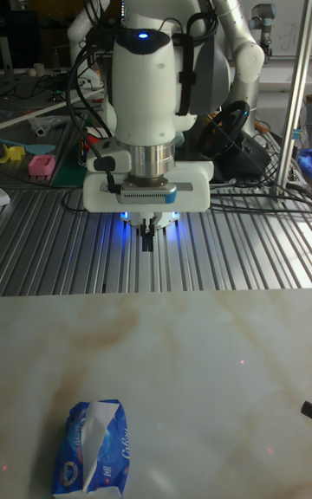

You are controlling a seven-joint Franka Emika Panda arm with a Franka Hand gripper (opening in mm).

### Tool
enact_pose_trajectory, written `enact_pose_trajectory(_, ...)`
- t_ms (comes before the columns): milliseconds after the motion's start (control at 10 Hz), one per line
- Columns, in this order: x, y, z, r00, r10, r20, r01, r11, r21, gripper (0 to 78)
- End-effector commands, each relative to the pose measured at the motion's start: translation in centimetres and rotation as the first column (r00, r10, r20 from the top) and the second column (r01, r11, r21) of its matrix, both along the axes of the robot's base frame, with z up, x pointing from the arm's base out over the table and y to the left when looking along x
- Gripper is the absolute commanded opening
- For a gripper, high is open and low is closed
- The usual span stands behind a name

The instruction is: Pull out a napkin

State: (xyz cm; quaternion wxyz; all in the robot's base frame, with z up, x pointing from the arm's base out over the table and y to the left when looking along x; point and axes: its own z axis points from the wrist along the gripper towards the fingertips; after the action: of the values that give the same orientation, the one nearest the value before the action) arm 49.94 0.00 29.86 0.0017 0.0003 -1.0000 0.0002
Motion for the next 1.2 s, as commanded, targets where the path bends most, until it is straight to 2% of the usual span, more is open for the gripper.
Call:
enact_pose_trajectory(100,-0.01,0.04,0.03,1.000,-0.025,-0.010,0.025,1.000,-0.015,0.0)
enact_pose_trajectory(200,-0.01,0.04,0.03,0.998,-0.061,-0.019,0.062,0.997,0.048,0.0)
enact_pose_trajectory(300,-0.02,0.05,0.04,0.997,-0.070,-0.021,0.071,0.995,0.069,0.0)
enact_pose_trajectory(400,-0.02,0.05,0.04,0.999,-0.048,-0.017,0.048,0.998,0.033,0.0)
enact_pose_trajectory(1000,0.04,0.10,-0.02,0.999,-0.043,-0.016,0.043,0.999,0.030,0.0)
enact_pose_trajectory(1200,0.61,0.49,-0.45,0.999,-0.046,-0.013,0.047,0.998,0.029,0.0)
